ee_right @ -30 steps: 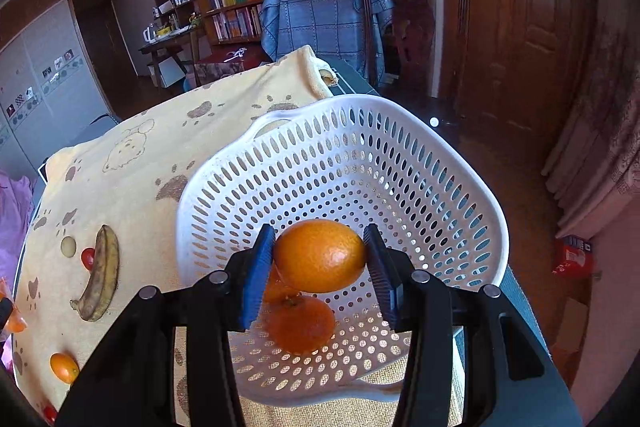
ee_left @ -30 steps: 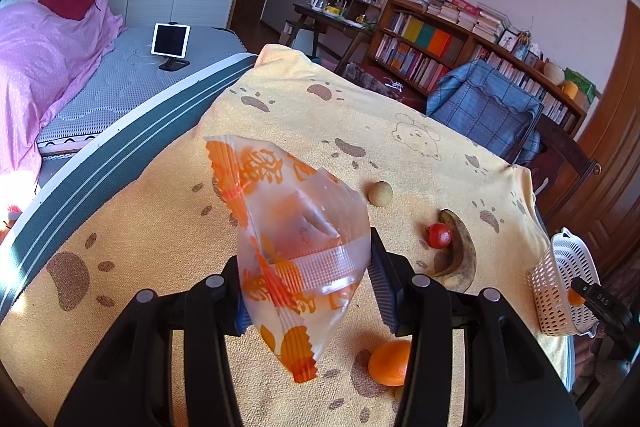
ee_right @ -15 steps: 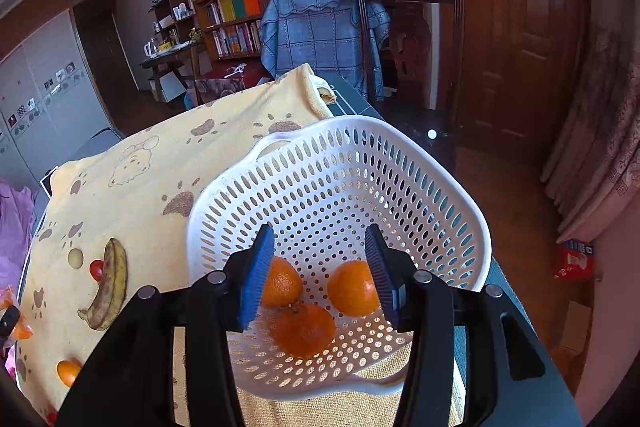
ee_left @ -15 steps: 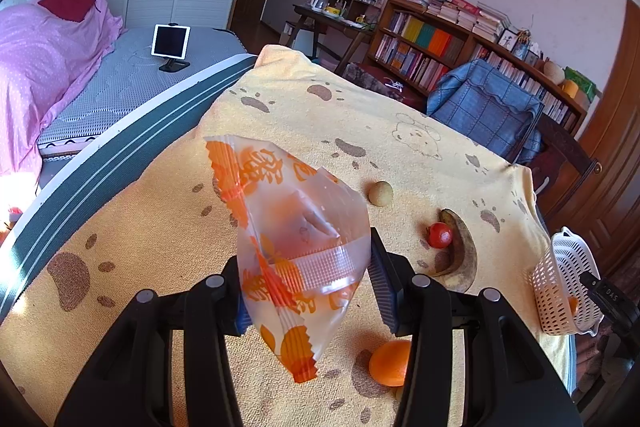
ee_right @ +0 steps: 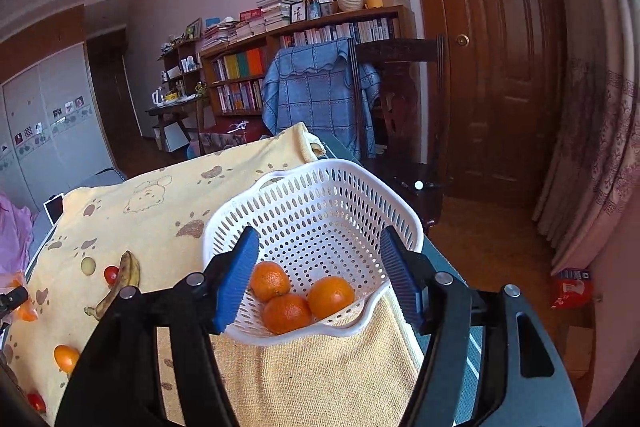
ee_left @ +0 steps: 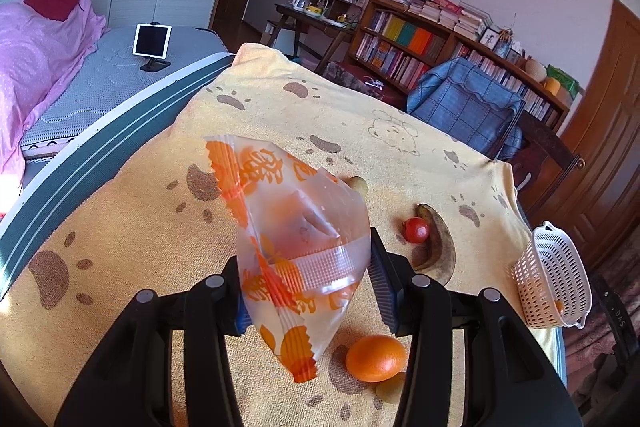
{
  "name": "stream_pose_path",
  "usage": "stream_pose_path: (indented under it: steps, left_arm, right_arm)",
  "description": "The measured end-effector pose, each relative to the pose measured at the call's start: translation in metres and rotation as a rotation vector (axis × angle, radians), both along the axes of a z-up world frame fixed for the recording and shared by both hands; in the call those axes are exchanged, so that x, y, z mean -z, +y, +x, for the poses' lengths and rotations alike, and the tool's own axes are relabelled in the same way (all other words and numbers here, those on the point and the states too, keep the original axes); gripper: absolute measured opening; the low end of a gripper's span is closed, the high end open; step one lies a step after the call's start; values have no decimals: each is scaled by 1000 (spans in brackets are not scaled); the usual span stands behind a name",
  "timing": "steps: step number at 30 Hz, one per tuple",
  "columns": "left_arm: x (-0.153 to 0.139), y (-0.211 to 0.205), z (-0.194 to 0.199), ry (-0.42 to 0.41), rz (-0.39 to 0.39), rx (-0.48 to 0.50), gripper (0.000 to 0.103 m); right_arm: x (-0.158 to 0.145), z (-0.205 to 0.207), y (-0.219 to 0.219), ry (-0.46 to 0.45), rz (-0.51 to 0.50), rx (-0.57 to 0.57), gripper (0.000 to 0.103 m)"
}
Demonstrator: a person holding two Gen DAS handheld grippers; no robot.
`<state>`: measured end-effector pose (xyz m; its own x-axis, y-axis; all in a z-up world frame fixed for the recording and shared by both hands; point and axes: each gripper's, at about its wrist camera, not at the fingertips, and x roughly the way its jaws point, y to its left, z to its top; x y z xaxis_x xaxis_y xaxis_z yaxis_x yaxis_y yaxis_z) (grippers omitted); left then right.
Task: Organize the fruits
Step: 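Carry the orange-printed bag into the white basket and open the left tool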
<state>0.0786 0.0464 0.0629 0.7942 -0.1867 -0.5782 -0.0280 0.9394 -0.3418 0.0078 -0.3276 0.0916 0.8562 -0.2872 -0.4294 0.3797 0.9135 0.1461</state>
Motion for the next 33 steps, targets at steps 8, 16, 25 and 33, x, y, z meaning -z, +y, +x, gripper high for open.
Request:
stream_pose_path:
  steps: [8,16,25,33]
  left_arm:
    - [4,-13,-1,-8,40,24,48]
    - [-13,-33,1,-13,68,53,48]
    - [-42,-108,4,-24,58,237,48]
    - [-52,-193,16,-7,58,404,48]
  right_arm:
    - [20,-17,-22,14,67,34,65]
    - [15,-18,-32,9,96,-21,65]
    - [6,-23,-58,-48,101,7,65]
    - [20,-36,-85,-97,174,111,65]
